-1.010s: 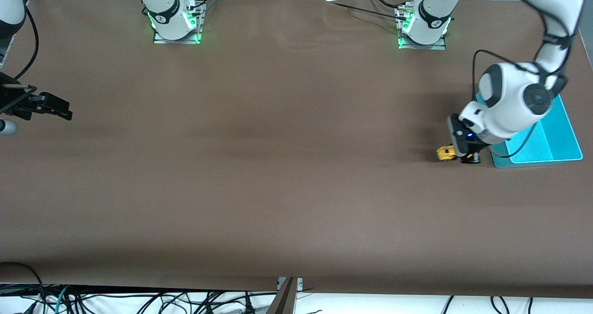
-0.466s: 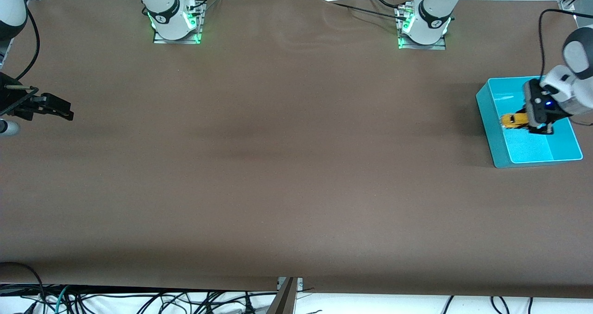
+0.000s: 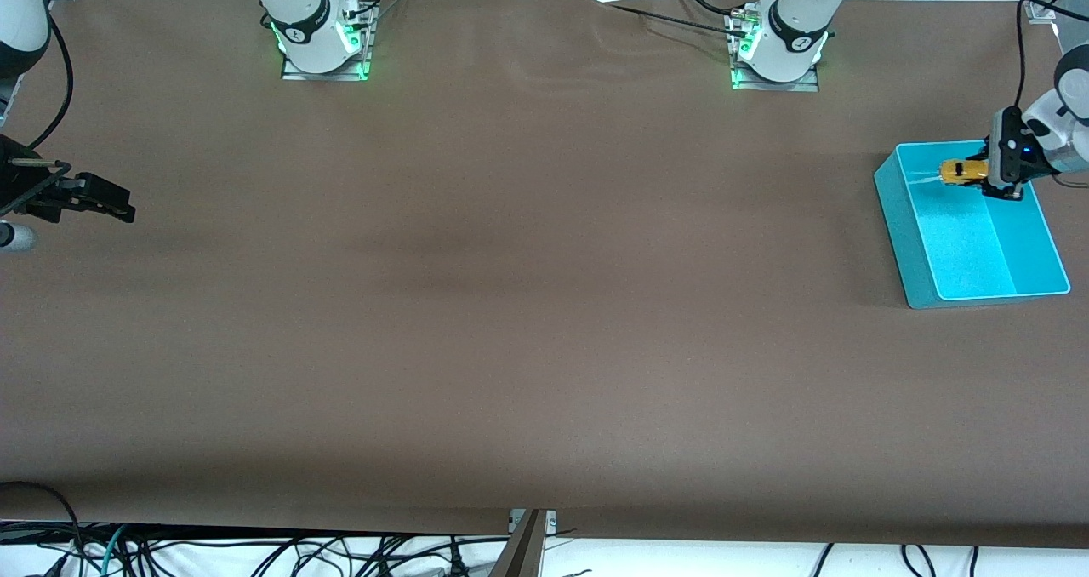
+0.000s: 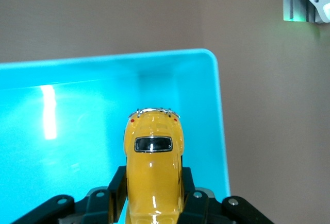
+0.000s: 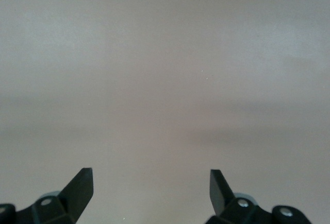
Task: Wind and store yellow beetle car
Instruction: 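Move the car over the cyan tray and lower it inside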
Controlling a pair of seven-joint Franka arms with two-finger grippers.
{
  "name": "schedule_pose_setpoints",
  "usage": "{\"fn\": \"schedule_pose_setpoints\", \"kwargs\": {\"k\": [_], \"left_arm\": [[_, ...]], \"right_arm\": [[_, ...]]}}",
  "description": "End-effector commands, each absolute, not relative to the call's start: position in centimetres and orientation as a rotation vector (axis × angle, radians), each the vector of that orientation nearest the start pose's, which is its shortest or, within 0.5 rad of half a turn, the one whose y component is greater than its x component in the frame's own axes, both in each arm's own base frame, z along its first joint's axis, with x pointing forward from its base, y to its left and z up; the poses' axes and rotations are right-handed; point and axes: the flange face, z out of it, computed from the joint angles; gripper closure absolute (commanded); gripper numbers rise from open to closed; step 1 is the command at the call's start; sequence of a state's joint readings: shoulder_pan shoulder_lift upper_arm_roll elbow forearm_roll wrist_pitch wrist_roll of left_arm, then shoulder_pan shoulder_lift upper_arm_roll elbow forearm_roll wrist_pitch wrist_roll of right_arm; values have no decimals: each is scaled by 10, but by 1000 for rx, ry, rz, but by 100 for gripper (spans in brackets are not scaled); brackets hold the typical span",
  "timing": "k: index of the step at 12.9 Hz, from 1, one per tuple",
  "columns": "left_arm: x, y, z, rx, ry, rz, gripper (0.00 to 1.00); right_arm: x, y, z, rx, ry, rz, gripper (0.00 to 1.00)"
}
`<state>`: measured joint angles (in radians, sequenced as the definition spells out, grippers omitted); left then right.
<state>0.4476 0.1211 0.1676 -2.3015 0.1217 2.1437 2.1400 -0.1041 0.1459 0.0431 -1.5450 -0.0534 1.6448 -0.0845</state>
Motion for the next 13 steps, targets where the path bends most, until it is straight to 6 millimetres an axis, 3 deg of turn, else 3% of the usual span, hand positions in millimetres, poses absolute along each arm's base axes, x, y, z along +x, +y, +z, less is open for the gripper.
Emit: {"fn": "schedule_pose_setpoints", "kwargs": {"k": [1,4,7,8,9,10,11,13], "left_arm": [[372,297,242,-2321,2488,290,100],[362,301,201,-2349,2499,308,100],[364,302,178,-2337,2484,304,100],[364,301,175,-2346,2479,308,87],[363,301,175,-2352,2476,306,22],[364,302,176,-2352,2474,305,0],[365,302,179,-2354,2472,304,0],[374,307,206,-2319,2436,282,0]], "right_arm": [[599,-38,567,-3176,-67,50,0],[599,-40,567,-3176,-64,50,0],[599,-40,567,-3173,-64,48,0],[599,-40,567,-3173,-64,48,0],[599,-41,567,-3175,-59,48,0],[599,-39,568,-3176,-64,43,0],[599,-40,567,-3176,-62,48,0],[599,-40,567,-3173,-61,48,0]]}}
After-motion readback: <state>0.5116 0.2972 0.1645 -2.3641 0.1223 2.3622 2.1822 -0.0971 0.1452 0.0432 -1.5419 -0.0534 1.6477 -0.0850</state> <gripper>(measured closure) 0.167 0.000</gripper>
